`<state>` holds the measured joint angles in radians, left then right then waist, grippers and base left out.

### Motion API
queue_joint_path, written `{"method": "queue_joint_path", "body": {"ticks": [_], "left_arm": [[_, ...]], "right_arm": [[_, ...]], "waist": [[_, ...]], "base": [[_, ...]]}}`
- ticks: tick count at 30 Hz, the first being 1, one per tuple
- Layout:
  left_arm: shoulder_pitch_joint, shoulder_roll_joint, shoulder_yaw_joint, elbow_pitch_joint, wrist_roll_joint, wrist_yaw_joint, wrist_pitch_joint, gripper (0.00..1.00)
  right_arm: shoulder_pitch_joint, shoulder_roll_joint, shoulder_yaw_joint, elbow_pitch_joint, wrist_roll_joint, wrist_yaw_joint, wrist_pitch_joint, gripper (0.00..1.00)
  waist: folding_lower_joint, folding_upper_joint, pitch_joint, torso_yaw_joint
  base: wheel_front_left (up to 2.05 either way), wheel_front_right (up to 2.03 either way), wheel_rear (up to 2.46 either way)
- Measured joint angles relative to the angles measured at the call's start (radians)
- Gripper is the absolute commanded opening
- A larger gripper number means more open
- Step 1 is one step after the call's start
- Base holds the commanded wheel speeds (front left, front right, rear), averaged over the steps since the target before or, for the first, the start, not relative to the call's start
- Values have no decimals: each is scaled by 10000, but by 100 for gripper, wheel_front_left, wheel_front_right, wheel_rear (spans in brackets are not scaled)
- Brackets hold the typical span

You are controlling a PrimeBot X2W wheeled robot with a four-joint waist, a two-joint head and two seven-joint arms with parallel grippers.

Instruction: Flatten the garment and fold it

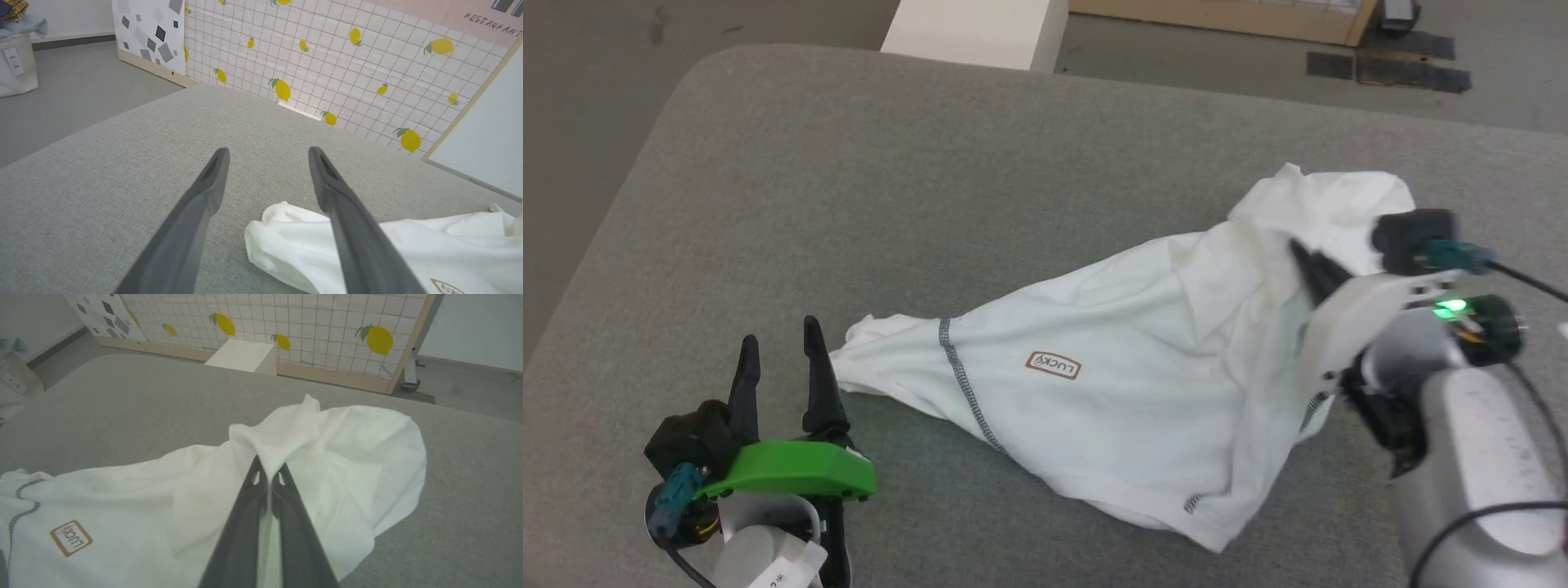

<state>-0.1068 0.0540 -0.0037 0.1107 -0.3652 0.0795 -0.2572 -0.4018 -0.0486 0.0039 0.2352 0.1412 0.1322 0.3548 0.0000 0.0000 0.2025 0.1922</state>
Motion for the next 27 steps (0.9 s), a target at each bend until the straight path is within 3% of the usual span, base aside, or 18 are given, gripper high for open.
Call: {"method": "queue_joint_path", "body": {"ticks": [9, 15, 21, 22, 23, 24, 27], "left_arm": [[118, -13, 188, 151, 59, -165, 2, 100], [186, -15, 215, 265, 59, -268, 2, 100], [235, -15, 205, 372, 127, -320, 0, 100], [263, -15, 190, 382, 136, -337, 2, 100], [291, -17, 171, 385, 144, -345, 0, 100], [317, -17, 153, 403, 167, -347, 0, 100], [421, -17, 86, 489, 224, -362, 2, 100]], "right_arm": [[1696, -6, -4044, -1900, -437, 0, -445, 0], [2918, -15, -6500, -959, -280, 0, 19, 0], [3666, 2, -6867, 387, -240, 0, 1047, 0], [3665, 4, -6796, 431, -219, 0, 1030, 13], [3664, 6, -6717, 380, -226, 0, 840, 73], [3663, 2, -6629, 299, -245, 0, 604, 100], [3664, -6, -6201, -115, -238, -2, -353, 100]], "waist": [[-1, 0, -525, -638], [-1, 0, -764, -1099], [0, 0, -919, -1456], [-1, 0, -943, -1518], [0, 1, -969, -1576], [-1, 0, -996, -1621], [-1, 0, -1125, -1739]], "base": [[0, 0, 0], [0, 0, 0], [0, 0, 0], [0, 0, 0], [0, 0, 0], [0, 0, 0], [0, 0, 0]]}}
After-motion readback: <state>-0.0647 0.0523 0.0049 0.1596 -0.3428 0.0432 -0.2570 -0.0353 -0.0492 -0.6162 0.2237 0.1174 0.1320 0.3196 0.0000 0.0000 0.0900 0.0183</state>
